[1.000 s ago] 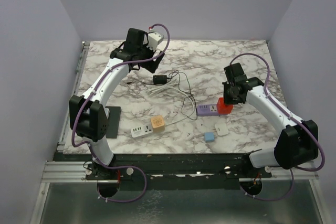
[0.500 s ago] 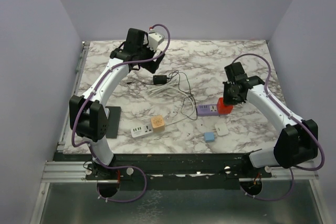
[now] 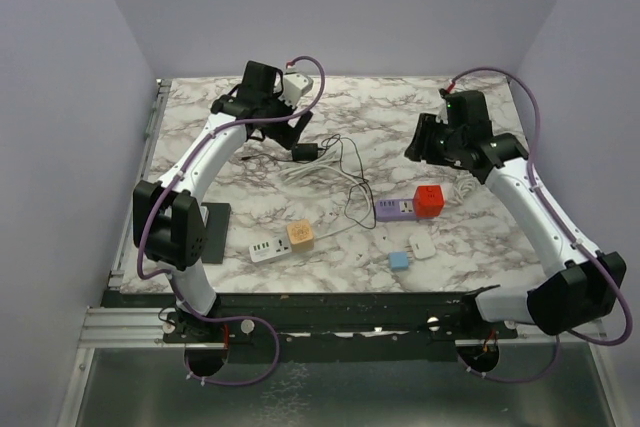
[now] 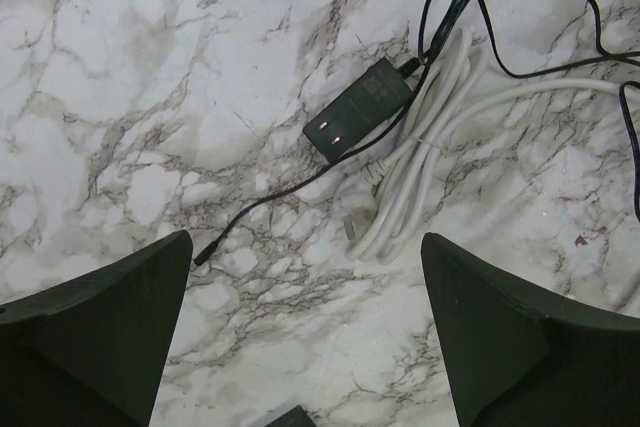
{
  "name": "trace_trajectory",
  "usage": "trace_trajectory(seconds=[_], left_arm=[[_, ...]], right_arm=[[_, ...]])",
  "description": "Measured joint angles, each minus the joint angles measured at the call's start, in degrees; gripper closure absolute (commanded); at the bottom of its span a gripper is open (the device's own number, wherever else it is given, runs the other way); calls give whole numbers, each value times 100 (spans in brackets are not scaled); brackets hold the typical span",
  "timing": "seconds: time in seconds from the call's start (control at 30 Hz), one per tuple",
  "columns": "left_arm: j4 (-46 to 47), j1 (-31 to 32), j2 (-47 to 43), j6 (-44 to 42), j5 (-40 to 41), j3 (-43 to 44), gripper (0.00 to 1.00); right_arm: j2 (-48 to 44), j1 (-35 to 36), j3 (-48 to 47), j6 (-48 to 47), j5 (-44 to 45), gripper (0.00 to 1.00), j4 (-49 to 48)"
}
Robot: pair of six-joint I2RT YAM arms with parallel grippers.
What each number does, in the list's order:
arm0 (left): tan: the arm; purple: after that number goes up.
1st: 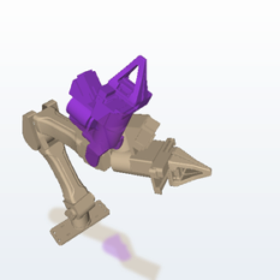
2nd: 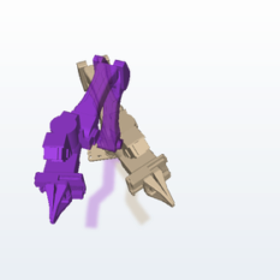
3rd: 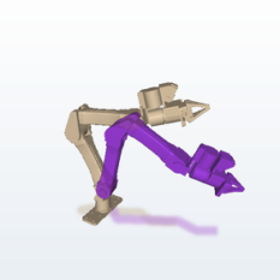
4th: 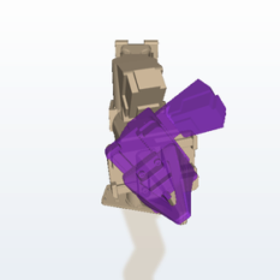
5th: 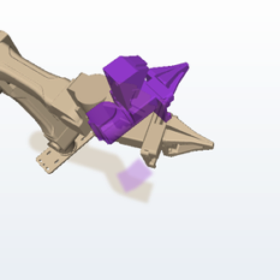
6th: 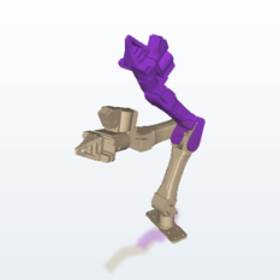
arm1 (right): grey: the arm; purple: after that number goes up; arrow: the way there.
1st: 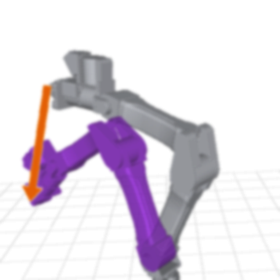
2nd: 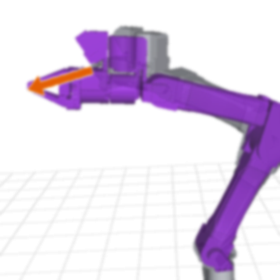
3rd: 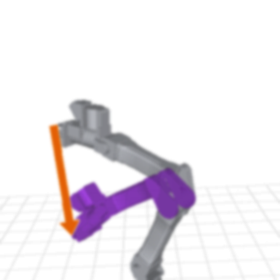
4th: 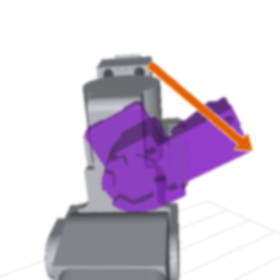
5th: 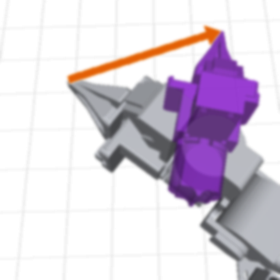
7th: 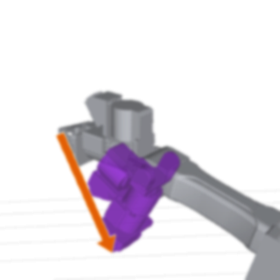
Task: Insert the plug
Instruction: Press the plug into the socket, then pick up the plug from the center of the board.
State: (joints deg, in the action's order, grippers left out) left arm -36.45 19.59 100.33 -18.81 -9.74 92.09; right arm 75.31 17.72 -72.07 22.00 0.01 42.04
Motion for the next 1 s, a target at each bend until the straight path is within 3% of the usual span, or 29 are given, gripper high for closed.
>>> trace_trajectory(seconds=[0.17,0.3,0.5,0.67,1.0], left_arm=[[-417,-28,-4,225,-4,146,1],[-721,-280,-245,328,-4,175,1],[-988,-1097,-732,240,-162,87,1],[-1086,-1598,-621,157,-450,-9,1],[-1123,-1853,-470,22,-931,-400,1]], right_arm=[[651,192,-494,-247,-684,28,-623],[1794,573,-1370,-673,-1060,1,-970],[3722,1056,-3569,-1517,-1338,0,-935],[5036,1353,-5158,-2229,-1349,0,-872],[6207,1639,-5549,-3322,-1810,14,-903]])
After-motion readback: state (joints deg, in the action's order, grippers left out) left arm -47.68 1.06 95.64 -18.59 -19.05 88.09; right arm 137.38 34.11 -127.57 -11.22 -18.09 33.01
